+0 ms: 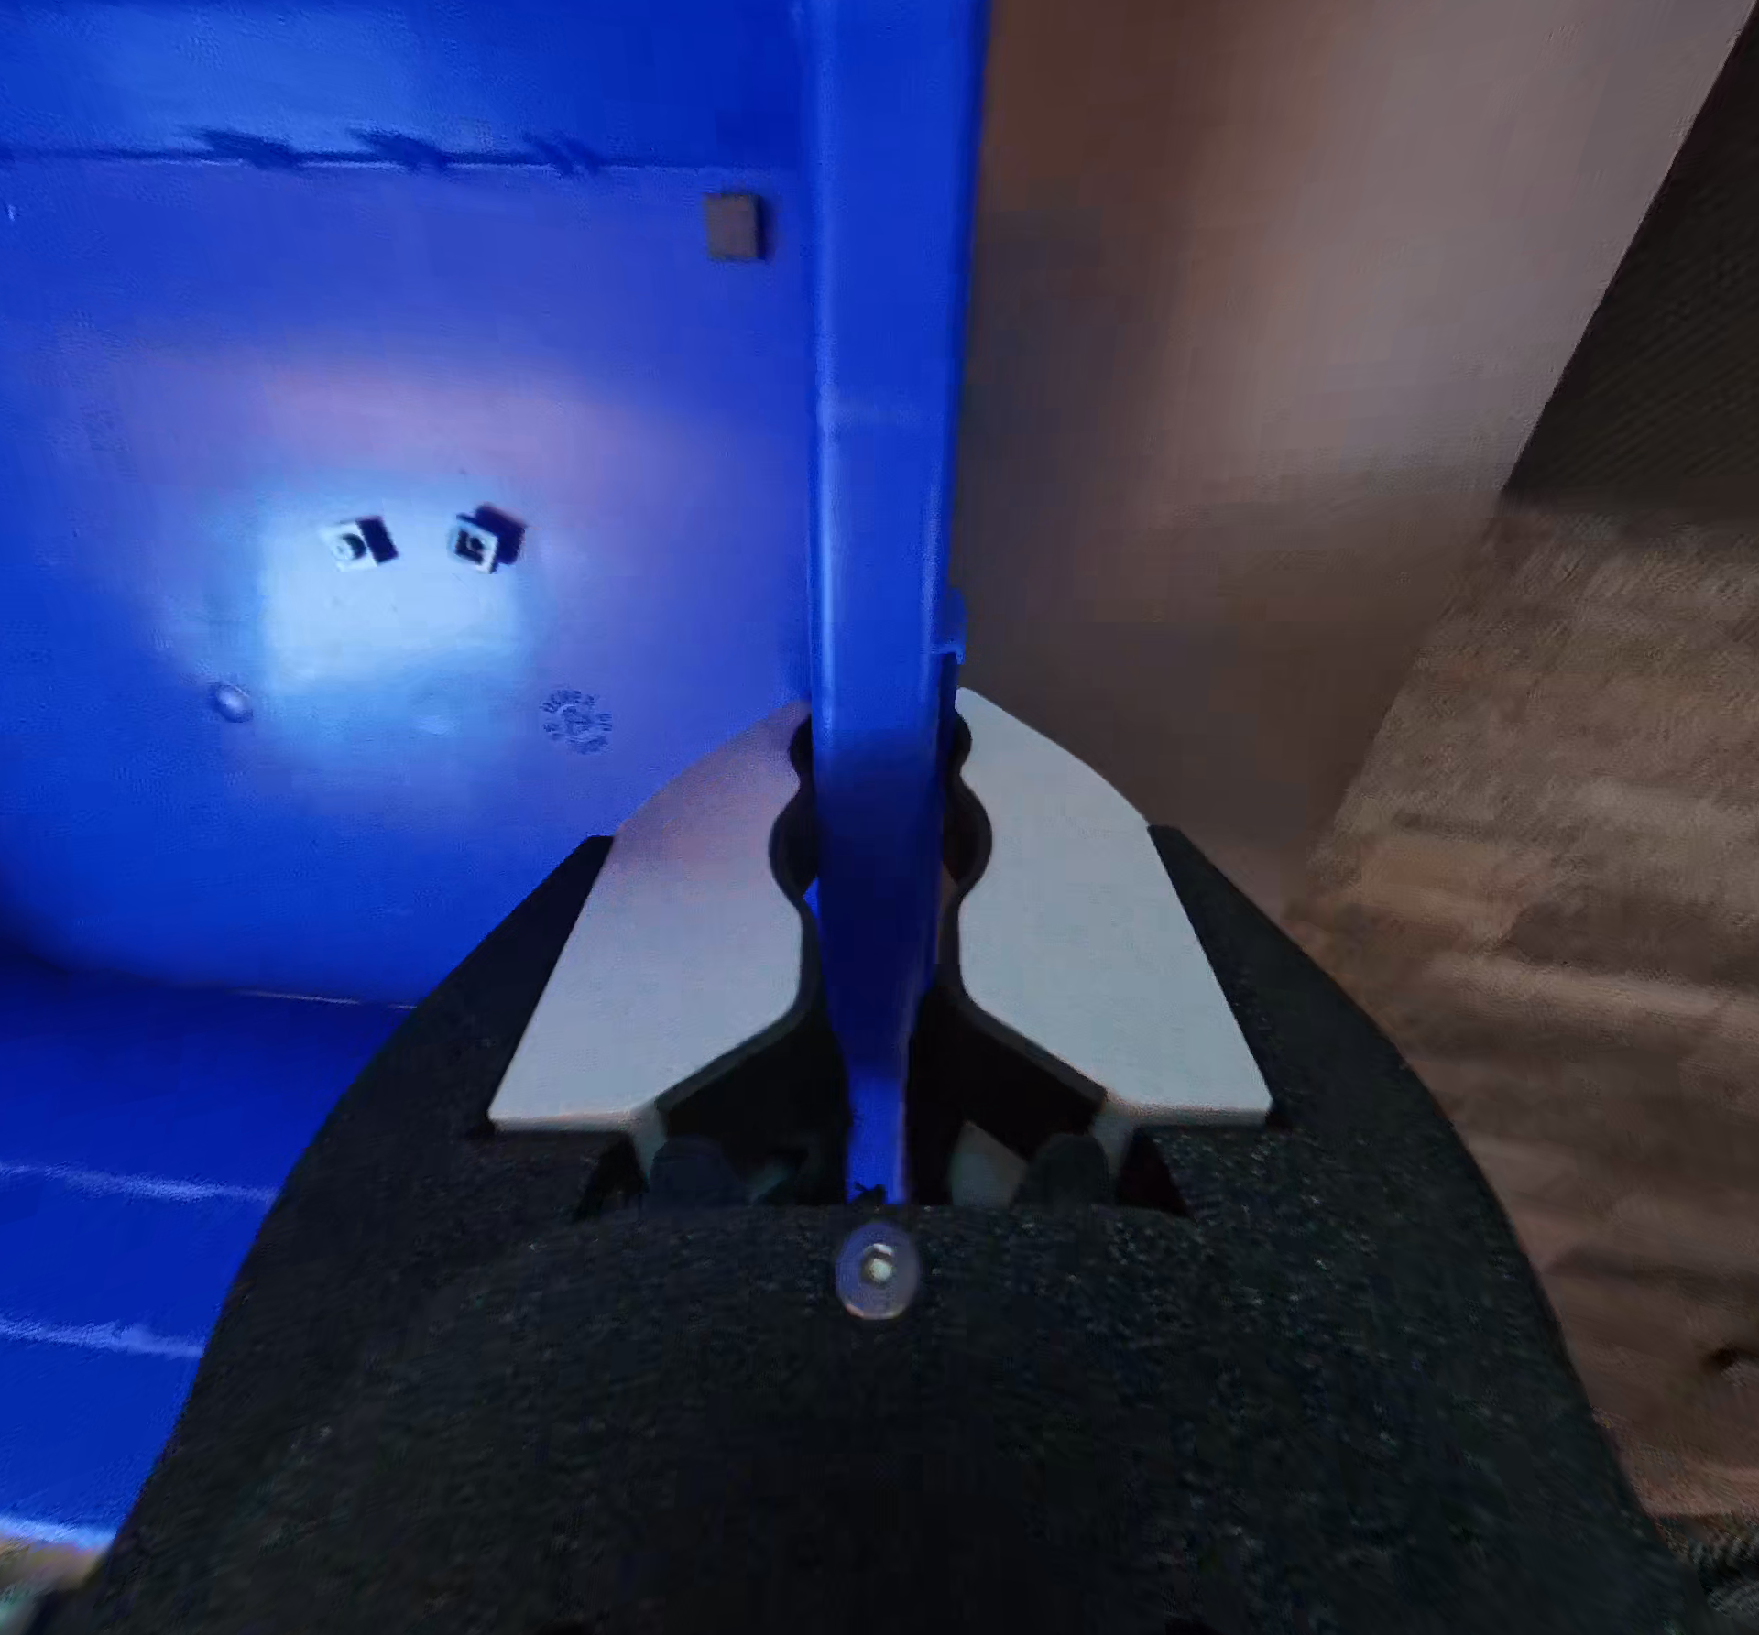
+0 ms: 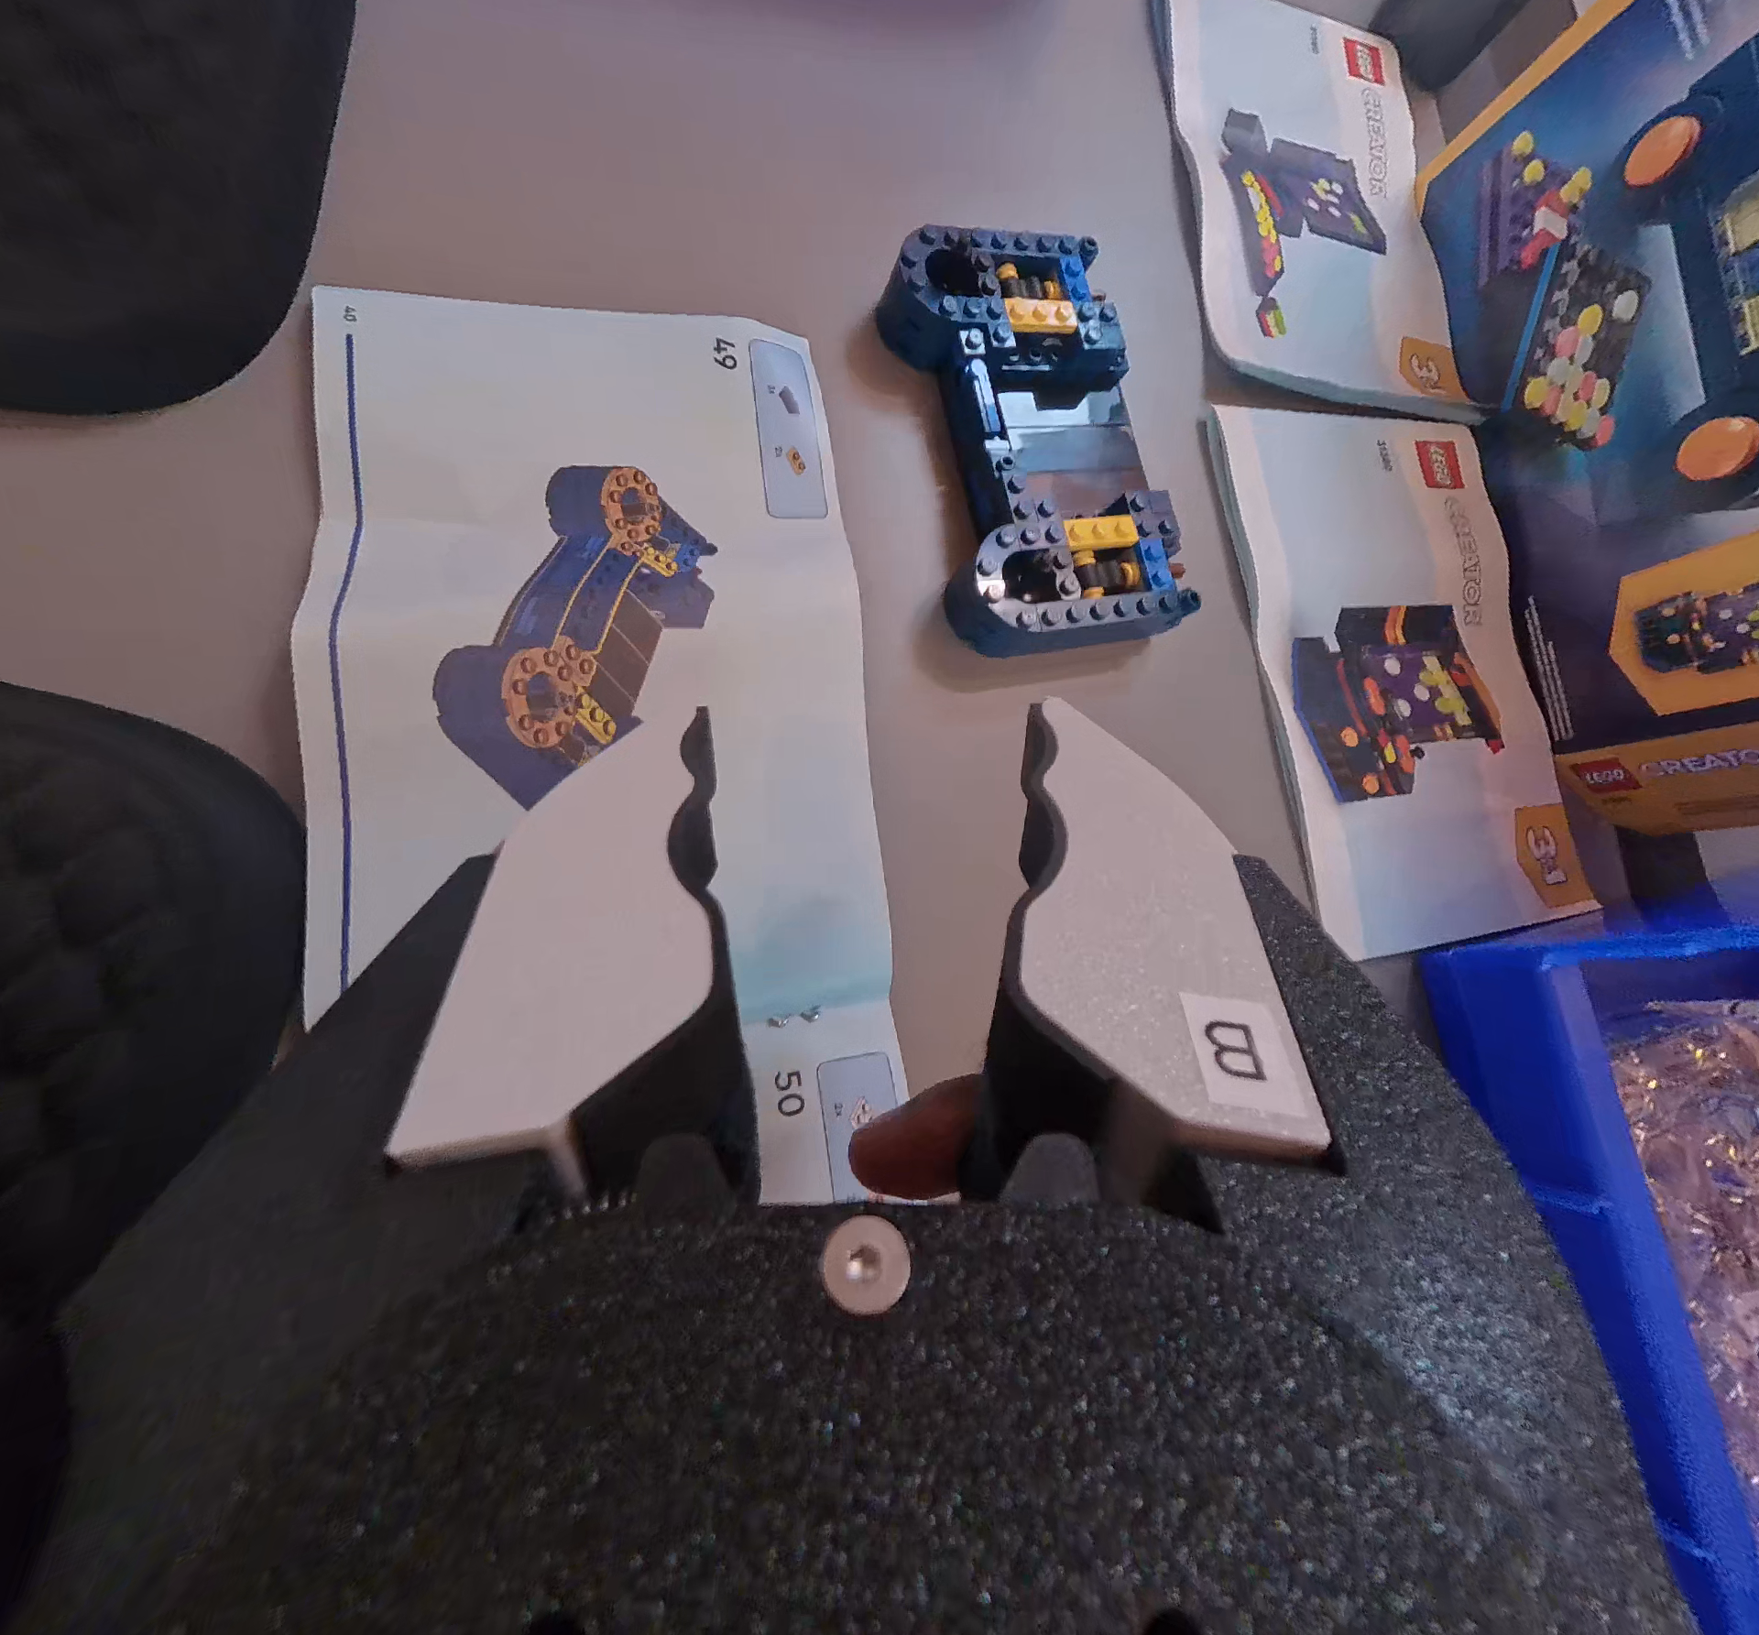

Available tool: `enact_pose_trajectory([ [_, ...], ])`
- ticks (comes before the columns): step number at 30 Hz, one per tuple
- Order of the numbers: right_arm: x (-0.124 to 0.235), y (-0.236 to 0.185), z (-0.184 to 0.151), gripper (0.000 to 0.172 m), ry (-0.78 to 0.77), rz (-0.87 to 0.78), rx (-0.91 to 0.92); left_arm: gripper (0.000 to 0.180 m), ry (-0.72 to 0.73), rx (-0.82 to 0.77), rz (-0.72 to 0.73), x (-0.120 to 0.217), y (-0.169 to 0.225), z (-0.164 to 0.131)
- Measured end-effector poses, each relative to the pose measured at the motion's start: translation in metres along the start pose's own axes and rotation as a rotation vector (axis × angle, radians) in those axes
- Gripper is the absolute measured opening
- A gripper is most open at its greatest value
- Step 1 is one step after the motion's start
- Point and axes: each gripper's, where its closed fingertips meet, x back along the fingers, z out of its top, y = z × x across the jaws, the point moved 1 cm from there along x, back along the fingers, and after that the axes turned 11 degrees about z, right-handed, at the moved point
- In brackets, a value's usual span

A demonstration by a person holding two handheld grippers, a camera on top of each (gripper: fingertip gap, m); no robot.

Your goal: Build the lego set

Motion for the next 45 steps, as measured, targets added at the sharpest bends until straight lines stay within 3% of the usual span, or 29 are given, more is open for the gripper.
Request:
enact_pose_trajectory([
  [4, 0.002, -0.001, 0.014, 0.062, 0.017, -0.022, 0.045, 0.023, 0.08, -0.011, -0.029, 0.032, -0.023, -0.001],
  [11, 0.014, -0.005, 0.027, 0.06, 0.054, -0.066, 0.098, 0.027, 0.027, 0.0, 0.226, 0.128, -0.112, -0.023],
  [15, 0.019, -0.006, 0.027, 0.06, 0.053, -0.084, 0.094, 0.026, 0.016, -0.026, 0.414, 0.18, -0.163, -0.06],
  [18, 0.021, -0.01, 0.026, 0.059, 0.054, -0.1, 0.095, 0.026, -0.062, -0.07, 0.517, 0.195, -0.19, -0.099],
  [22, 0.019, -0.011, 0.019, 0.059, 0.039, -0.12, 0.067, 0.027, -0.136, -0.01, 0.54, 0.176, -0.205, -0.148],
  [29, 0.017, -0.006, 0.012, 0.059, 0.004, -0.153, 0.011, 0.027, -0.209, 0.066, 0.543, 0.097, -0.219, -0.214],
  [35, 0.011, 0.001, 0.019, 0.059, -0.019, -0.175, -0.001, 0.028, -0.174, 0.072, 0.56, 0.026, -0.229, -0.246],
  [41, 0.003, 0.004, 0.025, 0.059, -0.05, -0.182, 0.012, 0.029, -0.123, 0.105, 0.437, -0.039, -0.21, -0.248],
  [45, -0.001, 0.005, 0.026, 0.059, -0.048, -0.184, 0.016, 0.028, -0.046, 0.058, 0.437, -0.035, -0.194, -0.222],
])
